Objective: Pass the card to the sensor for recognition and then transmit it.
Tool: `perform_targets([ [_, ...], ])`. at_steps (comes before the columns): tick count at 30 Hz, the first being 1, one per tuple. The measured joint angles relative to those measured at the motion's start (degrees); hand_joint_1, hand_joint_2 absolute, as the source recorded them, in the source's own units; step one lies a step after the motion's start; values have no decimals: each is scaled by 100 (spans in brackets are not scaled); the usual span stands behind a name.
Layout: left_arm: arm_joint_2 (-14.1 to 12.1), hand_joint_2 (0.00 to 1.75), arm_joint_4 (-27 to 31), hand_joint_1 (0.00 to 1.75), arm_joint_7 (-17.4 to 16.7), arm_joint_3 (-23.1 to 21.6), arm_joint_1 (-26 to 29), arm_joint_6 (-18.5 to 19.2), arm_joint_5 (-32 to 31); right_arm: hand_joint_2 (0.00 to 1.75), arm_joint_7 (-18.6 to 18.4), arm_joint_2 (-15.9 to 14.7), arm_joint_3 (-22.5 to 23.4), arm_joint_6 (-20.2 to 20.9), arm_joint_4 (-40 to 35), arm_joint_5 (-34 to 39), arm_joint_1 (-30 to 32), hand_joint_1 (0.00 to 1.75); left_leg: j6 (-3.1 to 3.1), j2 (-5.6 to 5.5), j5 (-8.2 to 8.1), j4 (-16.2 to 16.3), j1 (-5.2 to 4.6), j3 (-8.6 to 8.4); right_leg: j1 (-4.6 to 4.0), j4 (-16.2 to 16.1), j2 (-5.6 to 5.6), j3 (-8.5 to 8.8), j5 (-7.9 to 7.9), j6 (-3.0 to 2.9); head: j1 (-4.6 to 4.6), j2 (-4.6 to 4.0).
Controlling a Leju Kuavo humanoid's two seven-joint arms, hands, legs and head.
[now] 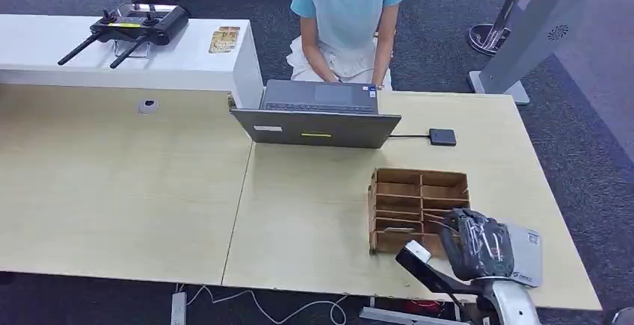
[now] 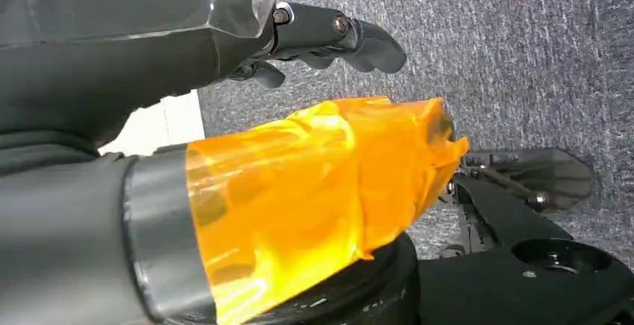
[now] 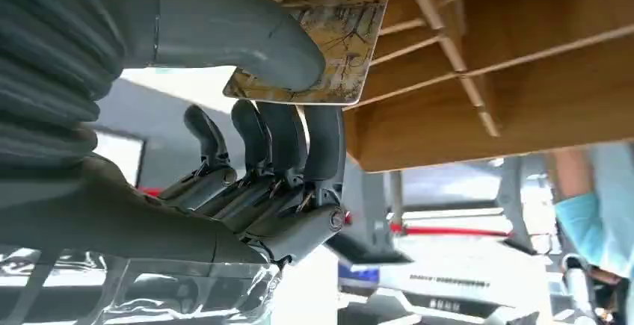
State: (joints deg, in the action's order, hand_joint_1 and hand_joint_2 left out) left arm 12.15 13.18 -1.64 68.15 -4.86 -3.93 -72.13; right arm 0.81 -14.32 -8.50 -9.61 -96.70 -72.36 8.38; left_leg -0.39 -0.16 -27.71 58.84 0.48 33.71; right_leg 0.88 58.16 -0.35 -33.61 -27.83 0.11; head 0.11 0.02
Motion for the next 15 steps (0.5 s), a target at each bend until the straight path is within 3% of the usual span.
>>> perform_targets([
  [9,-11,0,0,0,24,4,0,35,13,175,823,-207,251,290,-413,1410,64,143,0,0,0,0,0,0,1,0,0,0,0,0,0,-2],
  [15,-24,0,0,0,66,9,-1,39,15,175,1051,-402,437,389,-653,1774,65,145,0,0,0,0,0,0,0,0,0,0,0,0,-2,0],
])
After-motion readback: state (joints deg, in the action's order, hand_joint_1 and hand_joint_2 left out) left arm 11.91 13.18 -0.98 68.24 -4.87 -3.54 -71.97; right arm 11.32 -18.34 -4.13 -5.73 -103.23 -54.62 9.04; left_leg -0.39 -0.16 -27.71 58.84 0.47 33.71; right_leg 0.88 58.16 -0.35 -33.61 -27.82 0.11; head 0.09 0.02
